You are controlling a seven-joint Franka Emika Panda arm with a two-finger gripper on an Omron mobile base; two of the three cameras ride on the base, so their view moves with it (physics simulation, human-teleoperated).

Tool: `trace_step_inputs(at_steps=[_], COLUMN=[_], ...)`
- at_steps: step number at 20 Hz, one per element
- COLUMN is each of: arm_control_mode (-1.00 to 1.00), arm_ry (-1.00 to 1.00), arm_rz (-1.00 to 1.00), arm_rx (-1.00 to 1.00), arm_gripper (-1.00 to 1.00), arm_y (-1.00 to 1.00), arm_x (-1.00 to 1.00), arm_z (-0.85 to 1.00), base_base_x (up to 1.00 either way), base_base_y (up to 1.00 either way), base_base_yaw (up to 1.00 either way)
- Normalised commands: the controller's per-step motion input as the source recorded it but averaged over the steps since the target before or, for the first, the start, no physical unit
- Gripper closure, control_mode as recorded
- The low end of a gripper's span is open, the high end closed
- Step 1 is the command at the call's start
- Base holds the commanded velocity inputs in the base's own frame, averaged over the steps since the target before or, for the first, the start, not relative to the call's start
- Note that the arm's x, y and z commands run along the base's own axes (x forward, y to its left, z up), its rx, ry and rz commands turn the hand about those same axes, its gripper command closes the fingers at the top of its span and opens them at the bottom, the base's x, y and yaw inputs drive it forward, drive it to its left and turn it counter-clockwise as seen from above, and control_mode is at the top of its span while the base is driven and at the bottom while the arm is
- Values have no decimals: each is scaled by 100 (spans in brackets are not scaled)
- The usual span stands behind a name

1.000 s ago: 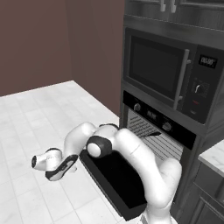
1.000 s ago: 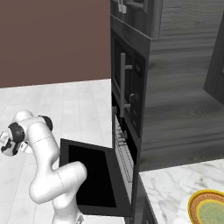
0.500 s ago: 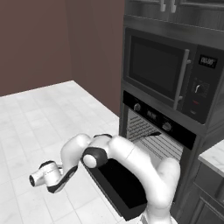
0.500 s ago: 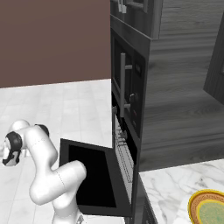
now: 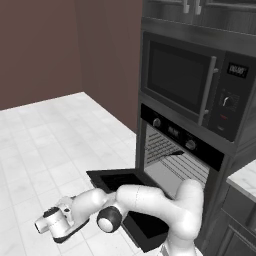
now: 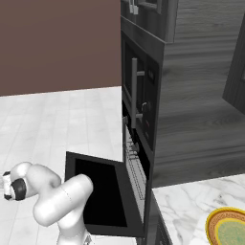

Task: Place the fish on the rack of the oven, and slide the rack back inside. Close the oven door.

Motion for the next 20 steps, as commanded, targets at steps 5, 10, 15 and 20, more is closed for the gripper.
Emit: trace_step_inputs(at_steps=[5,10,15,20], arm_control_mode=[-100,-100,-100,-100], arm_ry=[-52,-51,-45,-43], arm_rz=[-22,-23,-25,-26], arm_rx=[0,0,0,0], arm_gripper=[-100,-100,-100,-100], arm_y=[0,0,0,0], arm_x=[-36,-29,-64,-100], arm_z=[-100,-100,-98,-86], base_base_x=[0,0,0,0], base_base_y=[0,0,0,0], base_base_yaw=[0,0,0,0])
